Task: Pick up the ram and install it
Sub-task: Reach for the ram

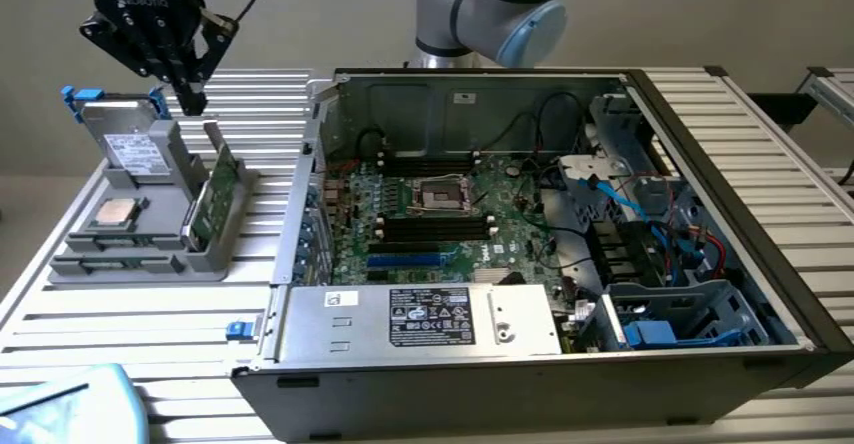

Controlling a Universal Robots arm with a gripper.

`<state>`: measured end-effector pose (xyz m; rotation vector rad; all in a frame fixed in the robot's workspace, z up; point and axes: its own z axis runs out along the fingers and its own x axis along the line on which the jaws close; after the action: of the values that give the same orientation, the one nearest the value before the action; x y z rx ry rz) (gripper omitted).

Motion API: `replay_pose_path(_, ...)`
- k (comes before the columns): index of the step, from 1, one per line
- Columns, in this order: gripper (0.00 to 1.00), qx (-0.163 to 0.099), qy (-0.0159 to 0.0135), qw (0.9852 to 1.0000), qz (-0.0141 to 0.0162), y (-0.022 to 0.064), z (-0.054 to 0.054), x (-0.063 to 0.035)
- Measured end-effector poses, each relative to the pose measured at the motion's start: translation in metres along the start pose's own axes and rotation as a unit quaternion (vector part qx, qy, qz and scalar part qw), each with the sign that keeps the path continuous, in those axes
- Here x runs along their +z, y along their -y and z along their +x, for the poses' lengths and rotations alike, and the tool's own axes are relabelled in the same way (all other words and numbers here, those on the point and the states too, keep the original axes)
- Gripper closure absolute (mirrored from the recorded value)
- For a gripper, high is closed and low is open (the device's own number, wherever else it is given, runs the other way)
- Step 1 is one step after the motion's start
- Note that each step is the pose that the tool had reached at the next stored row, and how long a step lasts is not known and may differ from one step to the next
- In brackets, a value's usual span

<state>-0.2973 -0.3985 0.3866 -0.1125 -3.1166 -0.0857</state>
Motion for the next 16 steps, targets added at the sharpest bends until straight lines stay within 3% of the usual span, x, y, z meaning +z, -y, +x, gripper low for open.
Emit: replay_pose_path(16,0.89,0.001,-0.0132,0.9999,0.001,0.0063,0.072,0.0206)
